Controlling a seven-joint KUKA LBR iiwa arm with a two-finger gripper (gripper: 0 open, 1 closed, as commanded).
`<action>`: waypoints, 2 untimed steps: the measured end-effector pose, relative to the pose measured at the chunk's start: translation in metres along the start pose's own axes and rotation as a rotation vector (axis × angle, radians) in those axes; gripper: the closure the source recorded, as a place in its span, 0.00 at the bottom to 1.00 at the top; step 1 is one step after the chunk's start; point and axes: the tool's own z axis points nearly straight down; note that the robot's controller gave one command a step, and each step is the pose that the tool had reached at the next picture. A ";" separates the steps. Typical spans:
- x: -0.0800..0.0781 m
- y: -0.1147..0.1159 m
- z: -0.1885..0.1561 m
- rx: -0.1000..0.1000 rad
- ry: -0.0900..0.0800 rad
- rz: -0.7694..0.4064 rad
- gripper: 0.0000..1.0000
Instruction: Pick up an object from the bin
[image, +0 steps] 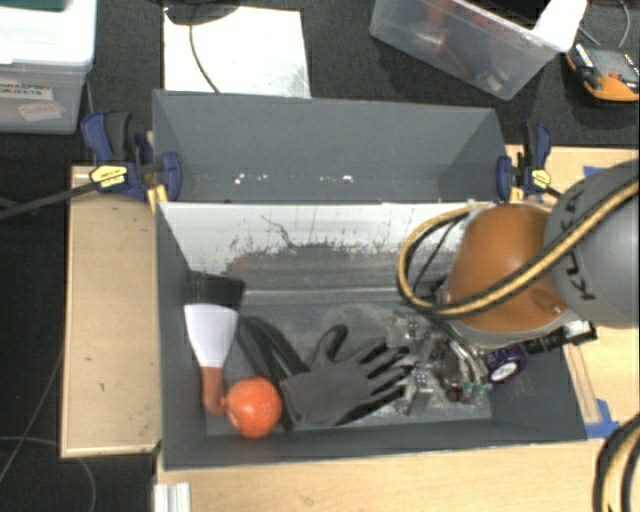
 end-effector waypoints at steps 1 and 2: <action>-0.013 -0.004 0.005 -0.002 -0.008 0.051 0.00; -0.003 -0.001 0.071 -0.001 -0.003 0.055 0.00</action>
Offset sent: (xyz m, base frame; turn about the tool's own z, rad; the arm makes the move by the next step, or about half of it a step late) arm 0.0031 -0.0014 -0.0705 0.0640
